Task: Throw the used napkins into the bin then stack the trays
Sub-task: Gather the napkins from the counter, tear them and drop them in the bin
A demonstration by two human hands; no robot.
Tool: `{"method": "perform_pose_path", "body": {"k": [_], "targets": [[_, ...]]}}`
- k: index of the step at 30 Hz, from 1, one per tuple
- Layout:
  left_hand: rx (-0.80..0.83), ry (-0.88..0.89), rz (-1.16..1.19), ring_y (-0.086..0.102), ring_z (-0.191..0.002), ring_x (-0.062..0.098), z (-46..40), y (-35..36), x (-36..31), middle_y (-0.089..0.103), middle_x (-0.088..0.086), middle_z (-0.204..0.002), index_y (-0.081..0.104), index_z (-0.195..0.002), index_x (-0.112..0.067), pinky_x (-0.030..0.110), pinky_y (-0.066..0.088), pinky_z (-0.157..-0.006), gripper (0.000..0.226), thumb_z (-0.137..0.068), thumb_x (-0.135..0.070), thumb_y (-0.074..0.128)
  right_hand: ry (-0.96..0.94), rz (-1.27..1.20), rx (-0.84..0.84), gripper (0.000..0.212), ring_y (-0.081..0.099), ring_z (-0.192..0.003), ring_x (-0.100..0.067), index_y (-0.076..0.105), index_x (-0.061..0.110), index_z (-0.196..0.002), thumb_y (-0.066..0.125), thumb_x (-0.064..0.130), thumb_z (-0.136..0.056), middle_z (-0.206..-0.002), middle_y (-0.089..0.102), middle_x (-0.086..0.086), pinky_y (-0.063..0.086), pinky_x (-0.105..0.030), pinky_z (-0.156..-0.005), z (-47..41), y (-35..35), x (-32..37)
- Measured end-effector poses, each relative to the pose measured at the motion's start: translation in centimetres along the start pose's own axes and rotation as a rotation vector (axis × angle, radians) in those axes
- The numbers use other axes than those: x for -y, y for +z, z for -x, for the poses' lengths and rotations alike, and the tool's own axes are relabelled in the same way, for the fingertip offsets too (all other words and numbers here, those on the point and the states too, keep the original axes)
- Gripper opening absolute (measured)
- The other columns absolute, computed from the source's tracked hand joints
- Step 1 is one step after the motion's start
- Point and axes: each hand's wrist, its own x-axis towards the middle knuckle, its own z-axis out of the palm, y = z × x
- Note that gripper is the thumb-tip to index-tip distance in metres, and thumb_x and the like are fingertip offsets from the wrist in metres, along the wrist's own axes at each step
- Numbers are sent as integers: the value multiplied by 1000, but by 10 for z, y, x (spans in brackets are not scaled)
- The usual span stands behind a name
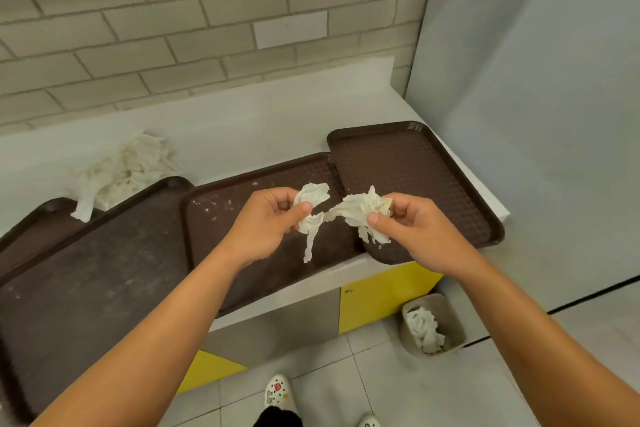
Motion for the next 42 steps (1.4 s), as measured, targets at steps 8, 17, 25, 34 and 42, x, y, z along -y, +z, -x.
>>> {"method": "perform_pose_path", "body": {"k": [8,17,25,34,42], "targets": [[56,22,38,56,-63,10,-23,59,-7,67,-4,-70,72,-89,-13,18,47,-62,10,-95,-16,65,63,-60,-97,18,70,-95,-37,73,15,-104,70,29,-93,-101,74,-16,54,-51,-88,17,-50,-23],[27,-4,152,48,-56,7,-71,109,6,65,-3,-68,73,-86,-13,19,41,-55,10,-93,-11,67,179,-76,-120,16,69,-104,-36,74,25,-110,68,27,-96,-106,75,-12,51,-60,-97,4,-91,-51],[-41,-68,229,45,-50,7,-77,151,-3,63,-2,-65,71,-90,-6,18,39,-49,7,-93,-10,66,163,-174,-102,18,64,-97,-43,76,29,-108,68,28,-92,-104,67,-28,53,-49,-91,10,-126,-60],[-260,-75,256,45,-45,10,-45,242,-23,58,-3,-59,67,-89,-1,18,40,-47,9,-93,-8,64,141,-257,40,18,66,-86,-18,76,29,-104,69,29,-87,-99,73,-16,55,-26,-78,51,-193,-78],[-293,-132,370,53,-52,15,-16,307,-15,61,8,-65,65,-87,-4,19,39,-50,14,-91,-18,66,209,-294,47,24,66,-82,-10,73,13,-109,70,22,-87,-94,76,-4,52,-22,-74,104,-218,-104]]}}
